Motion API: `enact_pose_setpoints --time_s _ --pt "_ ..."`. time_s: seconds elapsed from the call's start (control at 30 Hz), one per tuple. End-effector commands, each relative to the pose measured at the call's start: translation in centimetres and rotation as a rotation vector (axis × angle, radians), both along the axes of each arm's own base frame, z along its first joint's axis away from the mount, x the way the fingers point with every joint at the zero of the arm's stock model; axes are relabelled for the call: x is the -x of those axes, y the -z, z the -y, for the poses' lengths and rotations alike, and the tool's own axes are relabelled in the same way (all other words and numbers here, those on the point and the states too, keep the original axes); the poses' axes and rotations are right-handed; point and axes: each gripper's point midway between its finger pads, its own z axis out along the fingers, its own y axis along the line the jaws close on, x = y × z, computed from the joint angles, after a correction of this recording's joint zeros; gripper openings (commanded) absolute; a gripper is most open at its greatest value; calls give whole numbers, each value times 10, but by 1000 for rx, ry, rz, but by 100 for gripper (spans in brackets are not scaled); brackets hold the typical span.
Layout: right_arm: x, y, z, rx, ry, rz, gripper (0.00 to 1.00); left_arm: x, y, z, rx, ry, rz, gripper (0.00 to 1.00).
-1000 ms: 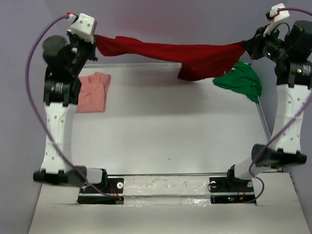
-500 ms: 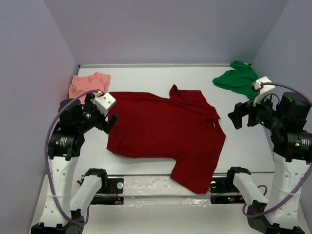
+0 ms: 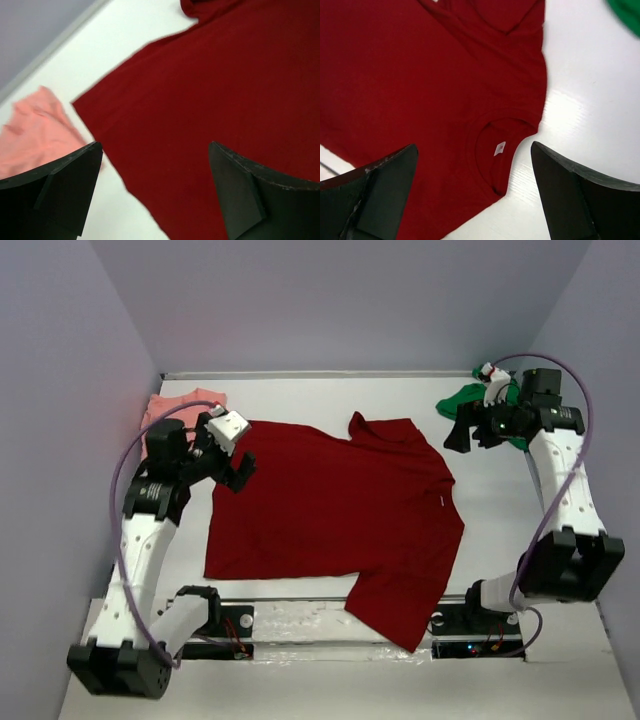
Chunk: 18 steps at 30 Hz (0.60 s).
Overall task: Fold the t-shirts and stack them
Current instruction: Flatten the tshirt out
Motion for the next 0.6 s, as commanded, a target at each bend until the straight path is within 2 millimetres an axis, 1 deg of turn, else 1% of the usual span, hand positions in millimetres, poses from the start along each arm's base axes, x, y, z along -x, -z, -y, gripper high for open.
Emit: enact_pose_setpoints --time_s 0.0,0.07,0.1,0.2,0.23,0.27,0.3,0.33,0.37,0.4,0.43,0.47,0.5,0.53,0.57 --pt "-36 27 -1 -47 -43 -44 100 -46 63 19 112 19 -195 99" --pt "-42 42 -2 -67 -53 -103 100 -58 79 25 120 37 -267 99" --pt "-51 55 -1 -72 -63 -141 100 -69 95 27 121 43 -339 99" --pt "-57 77 -7 -73 -88 -203 100 -89 113 27 105 31 -396 99" --pt "-61 89 -10 -64 -105 -227 100 -103 121 26 98 16 -405 99" --pt "-64 94 -10 -63 -108 -236 100 -111 122 25 98 5 -400 99" --pt "-69 100 -13 -50 -118 -247 100 -123 127 24 91 -19 -403 99" --pt "-72 103 -16 -49 -127 -249 100 -131 126 25 97 -23 -398 99" --pt "-74 103 -26 -55 -154 -250 100 -138 137 26 99 -32 -423 99" --pt "-75 106 -31 -63 -170 -263 100 -142 129 26 105 -33 -407 99" --pt "-78 107 -37 -63 -189 -269 100 -152 133 30 103 -30 -419 99" --pt "-83 113 -43 -70 -210 -309 100 -156 135 30 97 -33 -420 99" --pt "-83 116 -53 -70 -251 -324 100 -164 141 31 86 -45 -429 99" --pt "-84 119 -60 -82 -268 -345 100 -167 143 33 82 -44 -431 99" --pt "-92 125 -64 -83 -281 -350 100 -171 146 32 78 -49 -433 99"
